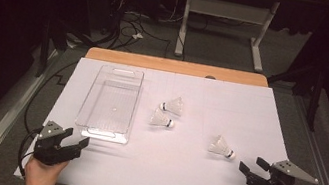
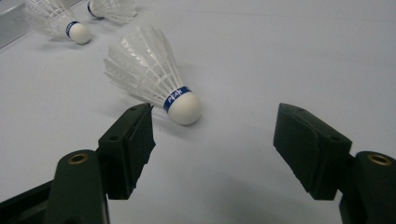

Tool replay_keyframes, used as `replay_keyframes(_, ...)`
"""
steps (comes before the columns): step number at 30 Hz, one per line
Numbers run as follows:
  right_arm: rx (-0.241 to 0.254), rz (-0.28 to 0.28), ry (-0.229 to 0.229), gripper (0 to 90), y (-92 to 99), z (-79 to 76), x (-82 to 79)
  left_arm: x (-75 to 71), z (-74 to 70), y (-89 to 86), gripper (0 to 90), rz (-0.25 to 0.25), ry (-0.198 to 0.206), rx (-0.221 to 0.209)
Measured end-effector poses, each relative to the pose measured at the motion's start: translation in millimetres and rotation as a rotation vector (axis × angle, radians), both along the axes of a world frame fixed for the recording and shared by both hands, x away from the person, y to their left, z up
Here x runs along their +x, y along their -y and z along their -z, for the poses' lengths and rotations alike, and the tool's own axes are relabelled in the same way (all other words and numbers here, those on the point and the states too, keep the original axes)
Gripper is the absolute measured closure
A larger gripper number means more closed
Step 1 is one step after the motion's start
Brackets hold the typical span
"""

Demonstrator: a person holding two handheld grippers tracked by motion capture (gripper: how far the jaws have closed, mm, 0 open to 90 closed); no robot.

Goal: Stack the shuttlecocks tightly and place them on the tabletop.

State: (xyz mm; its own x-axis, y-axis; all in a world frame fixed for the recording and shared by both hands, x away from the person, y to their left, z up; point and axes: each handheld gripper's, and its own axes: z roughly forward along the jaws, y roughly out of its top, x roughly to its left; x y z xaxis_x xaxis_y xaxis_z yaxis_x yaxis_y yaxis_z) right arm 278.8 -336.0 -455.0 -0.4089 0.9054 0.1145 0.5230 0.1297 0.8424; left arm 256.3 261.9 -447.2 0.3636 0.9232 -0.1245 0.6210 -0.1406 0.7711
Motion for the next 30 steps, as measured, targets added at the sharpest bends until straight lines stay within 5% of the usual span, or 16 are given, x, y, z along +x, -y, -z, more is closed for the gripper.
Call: replay_keyframes(30,0.010,0.050,0.020,33.9,-1.5,-9.5,1.2,-3.2,3.5,-5.5,31.5,0.008,0.017,-0.014)
